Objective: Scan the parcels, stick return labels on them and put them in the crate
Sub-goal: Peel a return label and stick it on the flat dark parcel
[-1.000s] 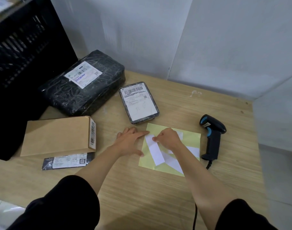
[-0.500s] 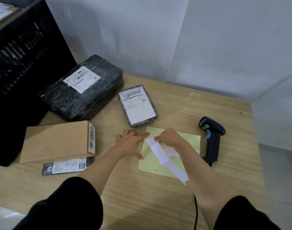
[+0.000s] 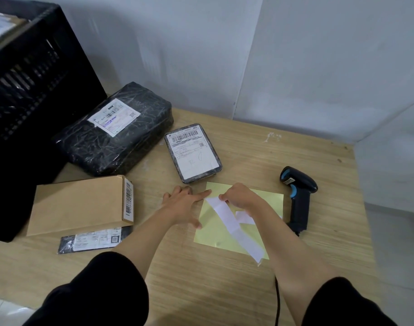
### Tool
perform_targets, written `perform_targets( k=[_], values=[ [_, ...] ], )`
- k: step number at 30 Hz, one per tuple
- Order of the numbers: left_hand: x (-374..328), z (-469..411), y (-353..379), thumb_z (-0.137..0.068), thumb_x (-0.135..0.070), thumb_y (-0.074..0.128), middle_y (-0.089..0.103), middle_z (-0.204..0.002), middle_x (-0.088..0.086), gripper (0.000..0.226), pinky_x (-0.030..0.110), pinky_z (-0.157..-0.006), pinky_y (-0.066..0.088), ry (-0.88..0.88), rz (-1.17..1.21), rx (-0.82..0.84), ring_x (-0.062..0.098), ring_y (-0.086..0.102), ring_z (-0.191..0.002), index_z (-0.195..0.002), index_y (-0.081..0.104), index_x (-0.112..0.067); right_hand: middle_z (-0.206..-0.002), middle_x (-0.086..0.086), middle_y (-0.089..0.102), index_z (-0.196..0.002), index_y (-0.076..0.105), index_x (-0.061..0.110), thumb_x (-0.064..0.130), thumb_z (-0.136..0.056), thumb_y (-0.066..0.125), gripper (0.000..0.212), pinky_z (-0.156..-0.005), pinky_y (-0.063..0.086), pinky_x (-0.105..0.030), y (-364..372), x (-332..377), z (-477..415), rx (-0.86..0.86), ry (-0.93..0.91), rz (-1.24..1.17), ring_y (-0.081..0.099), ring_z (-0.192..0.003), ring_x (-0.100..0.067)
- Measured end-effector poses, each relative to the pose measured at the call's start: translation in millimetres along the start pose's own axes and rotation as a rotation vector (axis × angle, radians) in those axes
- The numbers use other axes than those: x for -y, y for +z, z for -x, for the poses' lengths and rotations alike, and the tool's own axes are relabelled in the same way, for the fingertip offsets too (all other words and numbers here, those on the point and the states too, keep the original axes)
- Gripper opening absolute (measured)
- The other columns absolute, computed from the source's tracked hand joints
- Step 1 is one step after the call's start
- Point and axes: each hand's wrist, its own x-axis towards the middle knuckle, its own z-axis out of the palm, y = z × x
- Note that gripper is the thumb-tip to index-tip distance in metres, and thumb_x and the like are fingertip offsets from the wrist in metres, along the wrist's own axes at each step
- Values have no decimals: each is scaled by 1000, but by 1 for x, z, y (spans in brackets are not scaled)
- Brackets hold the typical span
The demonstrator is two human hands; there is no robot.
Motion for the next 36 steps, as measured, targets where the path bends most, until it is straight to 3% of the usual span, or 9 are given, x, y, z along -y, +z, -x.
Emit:
perform_targets(
  k=[8, 18, 21, 26, 32, 36],
  values=[
    [-2, 2, -2, -62, -54, 77, 39, -127, -2, 103, 39, -91, 28, -5, 2, 6, 21, 29, -120, -139, 9, -62, -61, -2, 32, -62, 32, 14, 12, -89, 53, 35, -52, 22, -28, 0, 0, 2, -2, -6, -21, 28, -55, -18],
    [-2, 2, -3, -60, -54, 79, 37, -134, 0, 106, 42, -92, 28, -8, -27, 22, 21, 27, -124, -138, 7, -65, -67, 0, 30, -72, 37, 12, 10, -92, 48, 23, -53, 22, -27, 1, -3, 5, -5, -15, -93, 28, -58, -15],
    [-2, 2, -3, -61, -54, 78, 37, -133, 0, 106, 41, -92, 29, -7, -36, 24, 22, 27, -123, -138, 7, -64, -65, 0, 29, -68, 32, 16, 11, -90, 48, 28, -52, 21, -28, 1, -5, 4, -7, -6, -114, 26, -57, -16],
    [-3, 1, -3, -62, -55, 77, 37, -130, -2, 105, 41, -91, 28, -4, -50, 24, 21, 28, -122, -139, 6, -64, -75, 1, 34, -87, 43, 10, 12, -93, 46, 7, -54, 25, -27, 2, -6, 4, -4, -4, -152, 32, -64, -14],
    [-2, 1, -2, -60, -55, 77, 37, -131, -1, 106, 41, -90, 27, -4, -44, 26, 21, 27, -122, -138, 6, -65, -66, 1, 25, -66, 30, 19, 11, -88, 46, 29, -51, 19, -27, 1, -7, 1, -12, 21, -139, 23, -55, -16],
    [-2, 0, -2, -60, -55, 77, 37, -131, -1, 106, 42, -93, 27, -2, -48, 30, 21, 27, -123, -138, 6, -65, -65, 2, 23, -65, 27, 19, 9, -87, 44, 30, -50, 17, -27, 0, -7, 1, -16, 13, -143, 20, -55, -16]
  ],
)
